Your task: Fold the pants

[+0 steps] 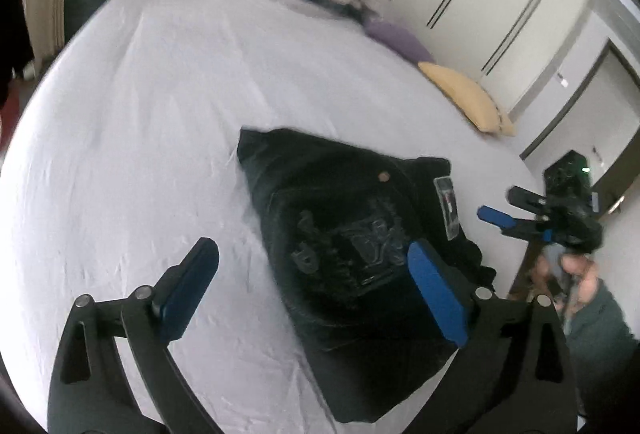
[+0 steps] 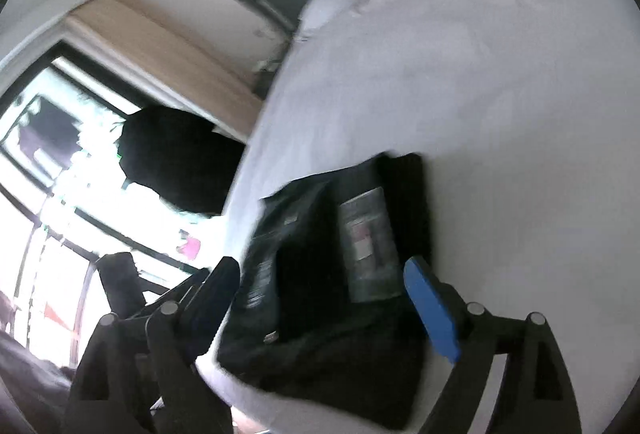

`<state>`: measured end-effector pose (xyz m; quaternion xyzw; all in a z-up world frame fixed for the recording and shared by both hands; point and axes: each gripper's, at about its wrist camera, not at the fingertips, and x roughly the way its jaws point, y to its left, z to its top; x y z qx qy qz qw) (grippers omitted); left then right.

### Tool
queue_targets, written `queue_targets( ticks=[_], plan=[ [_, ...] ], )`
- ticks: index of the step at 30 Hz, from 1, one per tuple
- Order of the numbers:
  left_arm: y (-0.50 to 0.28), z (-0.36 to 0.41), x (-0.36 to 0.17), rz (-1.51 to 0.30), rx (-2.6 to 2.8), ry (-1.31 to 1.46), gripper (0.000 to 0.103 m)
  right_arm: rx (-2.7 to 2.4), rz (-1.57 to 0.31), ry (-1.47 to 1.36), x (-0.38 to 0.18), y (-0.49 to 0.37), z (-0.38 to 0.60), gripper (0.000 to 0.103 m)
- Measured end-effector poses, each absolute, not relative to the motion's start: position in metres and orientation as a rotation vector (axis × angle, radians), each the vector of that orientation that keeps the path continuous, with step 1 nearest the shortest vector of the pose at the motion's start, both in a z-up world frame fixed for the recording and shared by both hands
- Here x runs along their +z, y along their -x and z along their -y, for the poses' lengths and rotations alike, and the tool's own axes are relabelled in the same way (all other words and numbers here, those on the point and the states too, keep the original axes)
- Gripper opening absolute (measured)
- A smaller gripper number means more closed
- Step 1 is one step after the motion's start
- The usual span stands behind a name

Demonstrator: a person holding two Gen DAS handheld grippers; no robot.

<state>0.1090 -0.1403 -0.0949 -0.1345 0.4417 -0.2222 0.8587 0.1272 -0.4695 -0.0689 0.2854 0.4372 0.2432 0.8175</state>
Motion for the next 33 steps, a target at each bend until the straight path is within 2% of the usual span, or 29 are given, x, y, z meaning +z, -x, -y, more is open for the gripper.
queue_targets(
  ticks=[5,9,11,12,13,14,15,17,21,25,30,33],
  plan=[
    [-0.131,0.153,-0.123,-1.08,-0.49,0.31,0.097,0.446,-1.115,-0.601,-0.113,-0.17,0.474,0.087],
    [-0.148,0.16,-0.145,-1.179,-0.517,0.343,0.094,0.475,-1.124,-0.565,-0.117,-0.182,0.457,0.085],
    [-0.15,0.163,-0.149,-1.189,-0.524,0.338,0.091,0.51,-1.144,-0.532,-0.119,-0.183,0.446,0.064],
    [-0.152,0.163,-0.15,-1.192,-0.527,0.341,0.084,0.512,-1.159,-0.52,-0.121,-0.184,0.443,0.062],
    [-0.157,0.163,-0.152,-1.199,-0.532,0.355,0.078,0.504,-1.163,-0.507,-0.12,-0.188,0.436,0.057],
    [-0.16,0.162,-0.153,-1.211,-0.543,0.375,0.066,0.5,-1.16,-0.5,-0.117,-0.181,0.437,0.05],
    [-0.165,0.162,-0.155,-1.227,-0.549,0.397,0.058,0.491,-1.159,-0.491,-0.115,-0.18,0.434,0.048],
    [-0.17,0.163,-0.157,-1.244,-0.526,0.405,0.044,0.466,-1.148,-0.451,-0.108,-0.178,0.419,0.037],
    [-0.166,0.172,-0.145,-1.219,-0.509,0.337,0.025,0.408,-1.113,-0.307,-0.084,-0.171,0.398,0.025],
    [-0.163,0.156,-0.132,-1.195,-0.516,0.365,0.02,0.404,-1.055,-0.232,-0.05,-0.17,0.372,0.019],
    [-0.172,0.108,-0.082,-1.068,-0.464,0.336,0.02,0.482,-0.971,-0.184,-0.005,-0.188,0.332,0.019],
    [-0.196,0.07,-0.059,-1.004,-0.414,0.318,0.02,0.507,-0.948,-0.192,0.001,-0.221,0.311,0.018]
  ],
)
